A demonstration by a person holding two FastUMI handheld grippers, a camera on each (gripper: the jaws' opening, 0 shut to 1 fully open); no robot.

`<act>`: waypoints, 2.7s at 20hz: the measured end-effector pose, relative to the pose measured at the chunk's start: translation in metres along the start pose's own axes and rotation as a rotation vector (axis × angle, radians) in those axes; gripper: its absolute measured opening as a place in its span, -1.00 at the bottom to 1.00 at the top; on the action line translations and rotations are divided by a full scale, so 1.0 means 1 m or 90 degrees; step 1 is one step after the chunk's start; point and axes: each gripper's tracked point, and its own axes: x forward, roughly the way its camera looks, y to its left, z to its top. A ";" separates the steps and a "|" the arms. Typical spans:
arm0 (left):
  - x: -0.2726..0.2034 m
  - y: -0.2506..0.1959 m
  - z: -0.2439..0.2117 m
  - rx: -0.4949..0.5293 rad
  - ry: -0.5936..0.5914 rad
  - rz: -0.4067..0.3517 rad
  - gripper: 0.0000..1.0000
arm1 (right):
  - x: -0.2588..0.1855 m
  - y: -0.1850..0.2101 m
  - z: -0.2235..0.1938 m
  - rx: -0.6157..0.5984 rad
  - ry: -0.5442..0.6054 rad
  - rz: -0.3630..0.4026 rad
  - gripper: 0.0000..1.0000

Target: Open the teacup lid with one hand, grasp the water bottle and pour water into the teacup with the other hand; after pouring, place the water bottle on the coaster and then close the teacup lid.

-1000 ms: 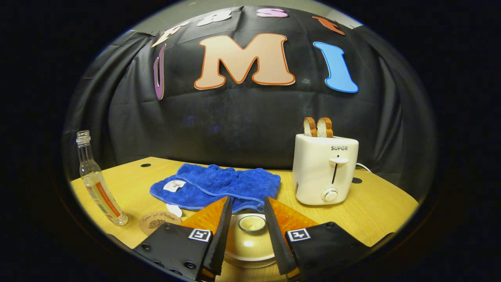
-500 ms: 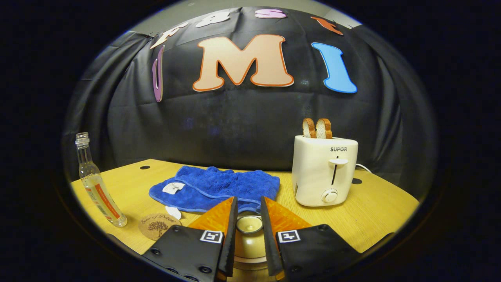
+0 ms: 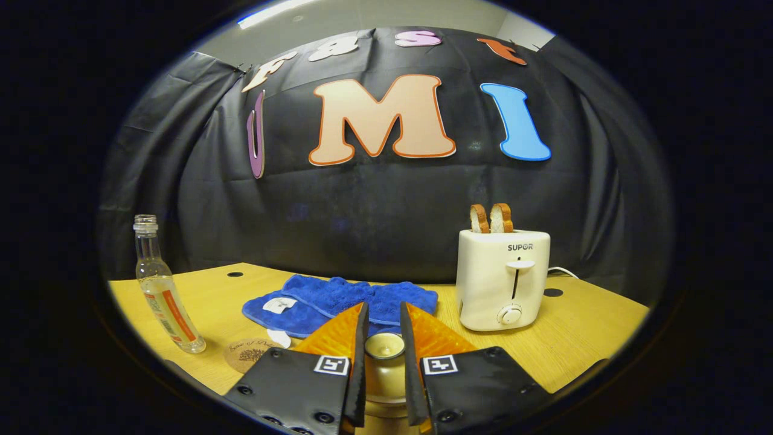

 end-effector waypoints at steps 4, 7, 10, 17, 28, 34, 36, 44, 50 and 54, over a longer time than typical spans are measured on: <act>0.000 0.001 0.000 0.000 0.000 0.002 0.90 | -0.029 0.002 0.001 -0.001 -0.002 0.023 -0.40; 0.000 0.000 0.000 0.000 0.001 0.004 0.90 | -0.059 -0.001 0.002 -0.001 -0.001 0.040 -0.41; 0.001 0.003 0.000 0.000 0.001 0.016 0.90 | -0.095 -0.015 0.004 0.001 0.000 0.038 -0.40; 0.001 0.036 -0.002 0.003 0.003 0.126 0.91 | -0.181 -0.032 0.008 0.003 -0.007 0.040 -0.41; 0.073 0.054 -0.005 0.006 0.005 0.132 0.90 | -0.193 -0.034 0.008 0.001 -0.005 0.031 -0.40; 0.101 0.062 -0.005 0.007 0.003 0.126 0.90 | -0.193 -0.035 0.008 0.001 -0.006 0.026 -0.41; 0.107 0.064 -0.004 0.007 0.003 0.125 0.89 | -0.193 -0.035 0.008 0.001 -0.006 0.025 -0.40; 0.143 0.066 -0.005 0.007 0.002 0.103 0.90 | -0.194 -0.035 0.008 0.001 -0.006 0.023 -0.40; 0.163 0.063 -0.005 0.005 0.004 0.060 0.47 | -0.196 -0.033 0.008 0.001 -0.006 0.020 -0.41; 0.171 0.054 -0.006 0.114 0.020 0.041 0.43 | -0.195 -0.035 0.008 0.002 -0.006 0.017 -0.41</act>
